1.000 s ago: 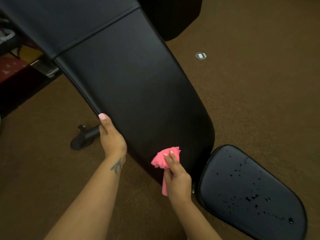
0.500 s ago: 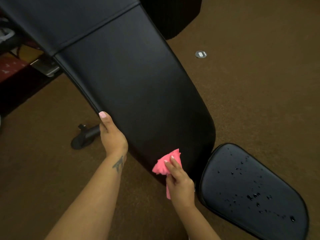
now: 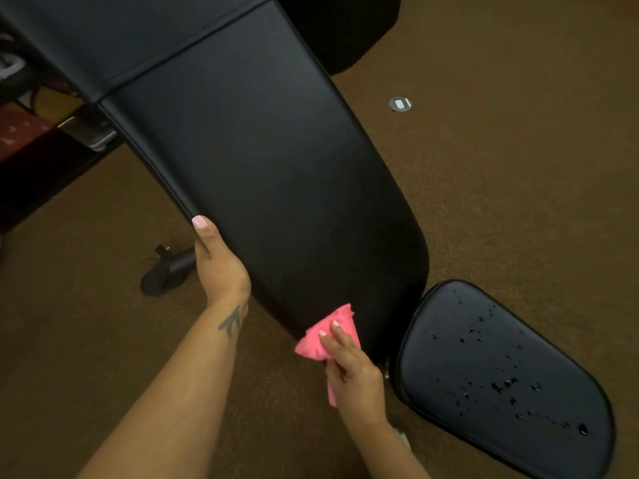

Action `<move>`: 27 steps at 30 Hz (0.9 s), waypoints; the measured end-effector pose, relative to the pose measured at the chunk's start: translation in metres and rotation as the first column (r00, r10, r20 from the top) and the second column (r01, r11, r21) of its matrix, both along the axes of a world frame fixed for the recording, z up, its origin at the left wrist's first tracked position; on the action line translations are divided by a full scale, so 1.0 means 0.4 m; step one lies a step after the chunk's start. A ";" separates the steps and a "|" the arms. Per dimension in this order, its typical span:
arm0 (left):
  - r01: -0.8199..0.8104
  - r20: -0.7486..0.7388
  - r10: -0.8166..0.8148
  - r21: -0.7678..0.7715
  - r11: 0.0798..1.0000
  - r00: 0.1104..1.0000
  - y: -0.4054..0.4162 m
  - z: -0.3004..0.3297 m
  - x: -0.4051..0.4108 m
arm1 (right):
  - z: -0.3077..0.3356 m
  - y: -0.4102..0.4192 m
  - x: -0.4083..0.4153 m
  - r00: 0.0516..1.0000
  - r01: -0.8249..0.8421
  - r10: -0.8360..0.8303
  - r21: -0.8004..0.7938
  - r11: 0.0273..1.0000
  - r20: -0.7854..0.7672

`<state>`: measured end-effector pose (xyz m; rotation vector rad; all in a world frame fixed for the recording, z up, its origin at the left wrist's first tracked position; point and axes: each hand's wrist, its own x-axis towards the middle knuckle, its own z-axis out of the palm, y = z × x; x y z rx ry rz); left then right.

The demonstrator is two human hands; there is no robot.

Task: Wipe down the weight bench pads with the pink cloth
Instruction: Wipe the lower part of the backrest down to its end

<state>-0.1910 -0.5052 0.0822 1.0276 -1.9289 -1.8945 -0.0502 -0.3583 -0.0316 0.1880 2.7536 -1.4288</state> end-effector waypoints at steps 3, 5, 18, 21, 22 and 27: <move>0.001 0.003 -0.001 0.006 1.000 1.000 -0.006 -0.002 -0.003 | 0.017 0.026 -0.033 0.988 0.124 -0.120 -0.030 0.992 0.092; -0.004 0.006 0.003 0.003 1.000 1.000 -0.007 -0.004 -0.005 | 0.041 0.009 -0.065 0.985 0.164 -0.157 -0.100 0.981 0.075; 0.044 0.002 -0.044 0.060 0.997 0.999 -0.017 -0.018 -0.001 | -0.002 0.027 0.010 0.994 0.033 -0.030 -0.026 0.999 0.105; 0.056 -0.007 -0.056 0.045 0.997 0.998 -0.021 -0.017 -0.001 | 0.017 0.029 -0.023 0.981 0.137 -0.125 -0.075 0.988 0.149; 0.052 -0.003 -0.052 0.045 0.998 0.999 -0.022 -0.018 -0.002 | 0.027 0.019 -0.037 0.980 0.157 -0.141 -0.108 0.982 0.144; 0.033 -0.003 -0.033 0.046 0.998 0.999 -0.016 -0.018 -0.001 | 0.045 -0.033 -0.048 0.994 0.109 -0.107 -0.103 0.989 0.030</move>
